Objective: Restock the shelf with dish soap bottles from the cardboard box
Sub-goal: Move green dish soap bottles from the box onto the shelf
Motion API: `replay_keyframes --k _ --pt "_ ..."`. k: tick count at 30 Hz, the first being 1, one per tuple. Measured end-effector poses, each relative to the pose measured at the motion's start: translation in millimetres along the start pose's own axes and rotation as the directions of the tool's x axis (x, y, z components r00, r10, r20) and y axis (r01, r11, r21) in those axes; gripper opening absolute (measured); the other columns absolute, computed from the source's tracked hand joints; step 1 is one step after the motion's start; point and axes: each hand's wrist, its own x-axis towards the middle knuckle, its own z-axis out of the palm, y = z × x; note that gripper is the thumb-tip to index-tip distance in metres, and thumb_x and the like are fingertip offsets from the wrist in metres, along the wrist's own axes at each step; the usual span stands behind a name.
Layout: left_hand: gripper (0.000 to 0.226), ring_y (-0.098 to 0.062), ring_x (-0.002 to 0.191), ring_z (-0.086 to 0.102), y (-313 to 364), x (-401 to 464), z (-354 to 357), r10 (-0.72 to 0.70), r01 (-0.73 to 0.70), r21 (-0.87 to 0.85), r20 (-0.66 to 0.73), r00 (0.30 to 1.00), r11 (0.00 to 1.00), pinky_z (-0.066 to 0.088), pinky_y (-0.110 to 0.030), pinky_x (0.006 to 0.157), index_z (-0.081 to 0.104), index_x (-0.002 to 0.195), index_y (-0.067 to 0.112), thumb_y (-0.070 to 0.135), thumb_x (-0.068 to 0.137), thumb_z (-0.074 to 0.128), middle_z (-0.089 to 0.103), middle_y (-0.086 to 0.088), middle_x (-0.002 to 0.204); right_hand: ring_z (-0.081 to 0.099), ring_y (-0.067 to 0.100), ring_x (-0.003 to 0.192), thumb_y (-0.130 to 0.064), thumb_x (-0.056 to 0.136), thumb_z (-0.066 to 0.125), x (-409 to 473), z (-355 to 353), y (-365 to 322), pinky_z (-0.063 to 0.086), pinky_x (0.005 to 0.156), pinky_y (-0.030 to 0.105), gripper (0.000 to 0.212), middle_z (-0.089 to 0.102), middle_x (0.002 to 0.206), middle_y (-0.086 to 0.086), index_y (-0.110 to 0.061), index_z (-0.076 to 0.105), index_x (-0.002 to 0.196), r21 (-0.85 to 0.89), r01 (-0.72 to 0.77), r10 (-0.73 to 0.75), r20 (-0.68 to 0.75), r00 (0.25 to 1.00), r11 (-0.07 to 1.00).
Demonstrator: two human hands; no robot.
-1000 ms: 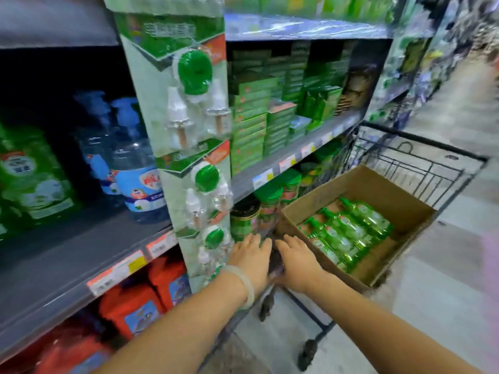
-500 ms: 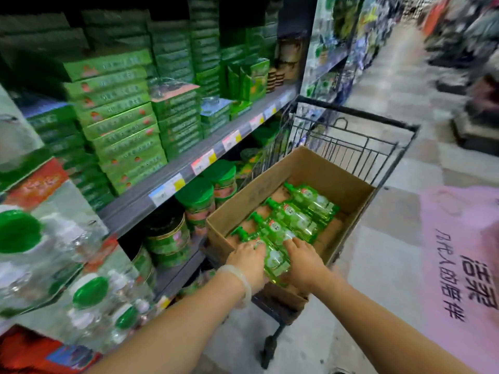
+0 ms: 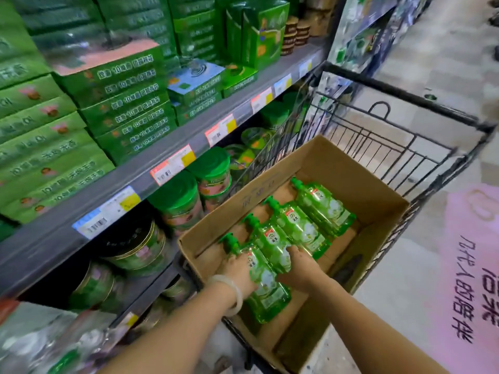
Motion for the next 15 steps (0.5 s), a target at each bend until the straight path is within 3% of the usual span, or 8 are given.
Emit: replay_keyframes --k 3,7,12,15 --pt "0.058 -0.029 0.117 0.052 -7 18 16 -0.100 0.107 -0.138 0.056 0.993 0.985 0.044 -0.034 0.098 0.048 0.126 0.017 0.042 0.076 0.064 0.055 -0.007 0.128 0.041 0.031 0.130 -0.034 0.083 0.067 27 10 7 0.034 0.111 0.040 0.080 0.036 0.145 0.014 -0.008 0.023 0.144 0.013 -0.014 0.013 0.106 0.994 1.000" --pt "0.089 -0.028 0.110 0.057 -21 65 63 -0.295 0.319 -0.293 0.124 0.948 0.901 0.049 -0.040 0.094 0.045 0.130 0.024 0.058 0.050 0.065 0.058 -0.008 0.124 0.045 0.029 0.126 -0.040 0.083 0.065 71 26 17 0.039 0.105 0.035 0.072 0.044 0.138 0.013 -0.009 0.030 0.139 0.088 -0.025 0.006 0.218 0.976 0.996" --pt "0.095 -0.027 0.124 0.048 5 71 80 -0.485 0.506 -0.439 0.168 0.858 0.743 0.043 -0.038 0.102 0.028 0.142 0.013 0.039 0.065 0.078 0.049 -0.009 0.134 0.060 0.026 0.108 -0.038 0.081 0.066 119 64 27 0.050 0.088 0.032 0.048 0.063 0.114 0.006 -0.008 0.053 0.117 0.182 0.024 -0.086 0.342 0.936 0.983" --pt "0.083 -0.025 0.113 0.056 12 90 99 -0.594 0.543 -0.643 0.165 0.787 0.541 0.049 -0.037 0.095 0.035 0.135 0.014 0.024 0.067 0.081 0.056 -0.007 0.123 0.061 0.026 0.106 -0.037 0.088 0.060 133 65 19 0.048 0.086 0.029 0.045 0.065 0.114 0.011 -0.004 0.054 0.118 0.214 0.019 -0.093 0.343 0.935 0.977"
